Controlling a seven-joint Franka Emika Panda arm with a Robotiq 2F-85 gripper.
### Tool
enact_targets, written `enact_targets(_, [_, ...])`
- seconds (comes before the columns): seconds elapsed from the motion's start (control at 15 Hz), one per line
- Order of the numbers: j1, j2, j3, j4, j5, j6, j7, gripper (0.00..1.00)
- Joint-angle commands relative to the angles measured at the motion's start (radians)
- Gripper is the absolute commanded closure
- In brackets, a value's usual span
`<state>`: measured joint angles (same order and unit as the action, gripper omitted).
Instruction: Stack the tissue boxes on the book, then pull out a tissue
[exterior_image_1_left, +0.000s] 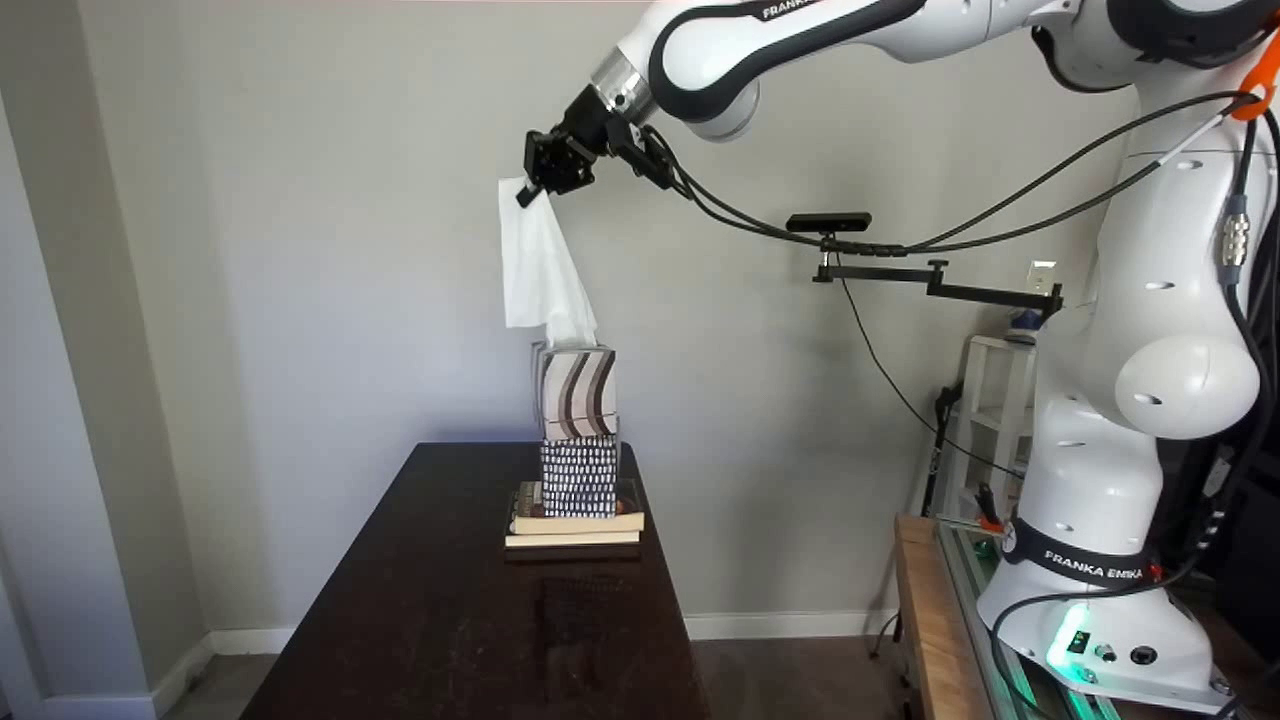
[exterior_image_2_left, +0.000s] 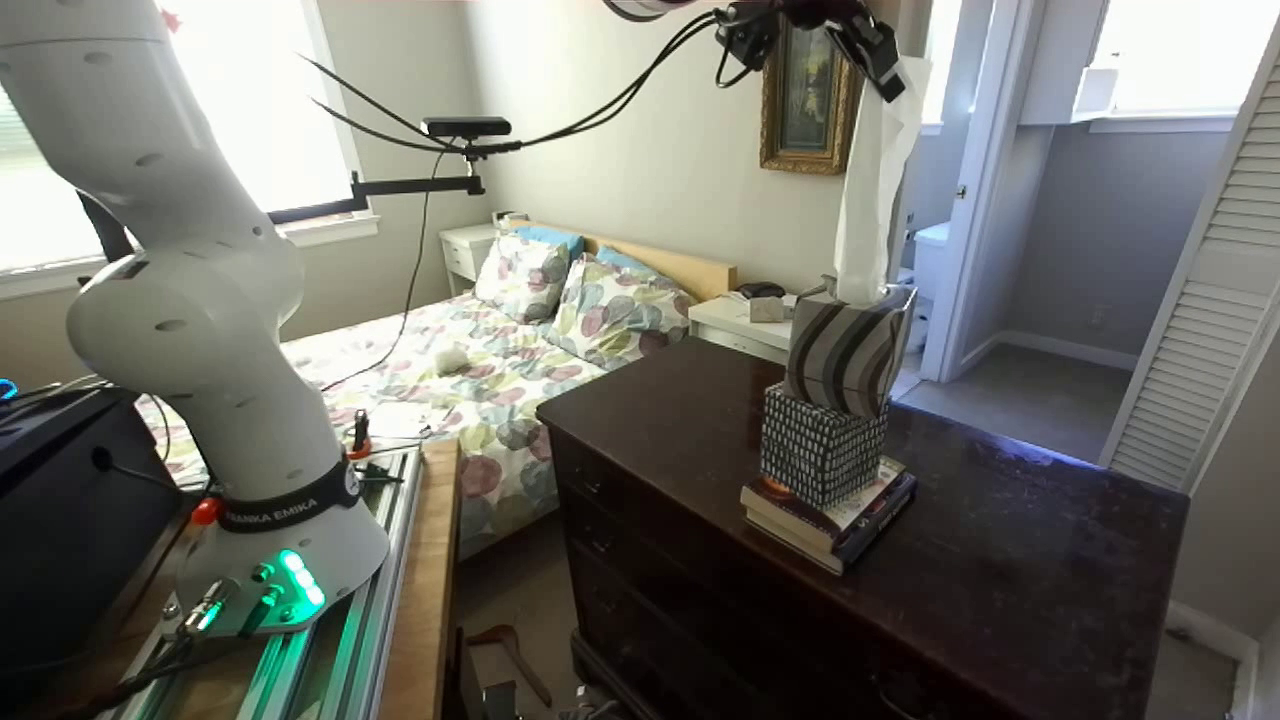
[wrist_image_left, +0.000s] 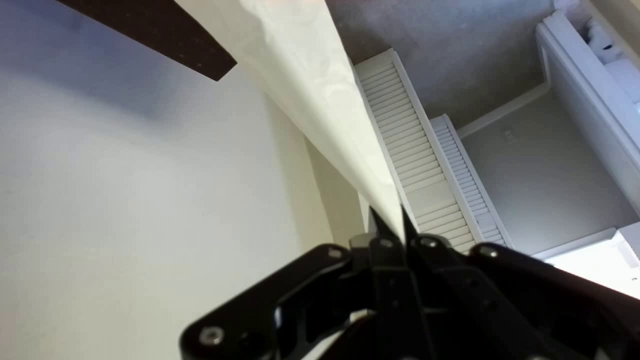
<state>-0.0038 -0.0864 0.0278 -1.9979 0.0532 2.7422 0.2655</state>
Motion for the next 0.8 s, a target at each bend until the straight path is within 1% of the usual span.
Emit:
enact_targets(0.0, [0.014,-0.031,0.019,0.019,0.005,-0.009,0.032,1.0])
enact_targets(0.2, [0.031,-0.048,0.039,0.035,0.021,-0.014,0.027,1.0])
enact_targets(0.33, [0.052,-0.059,0.05,0.044,0.05,-0.027,0.009,1.0])
enact_targets(0.53, [0.092,-0.058,0.067,0.049,0.11,-0.065,-0.021,1.0])
enact_targets(0.73, [0.113,-0.035,0.085,0.053,0.118,-0.129,-0.015,1.0])
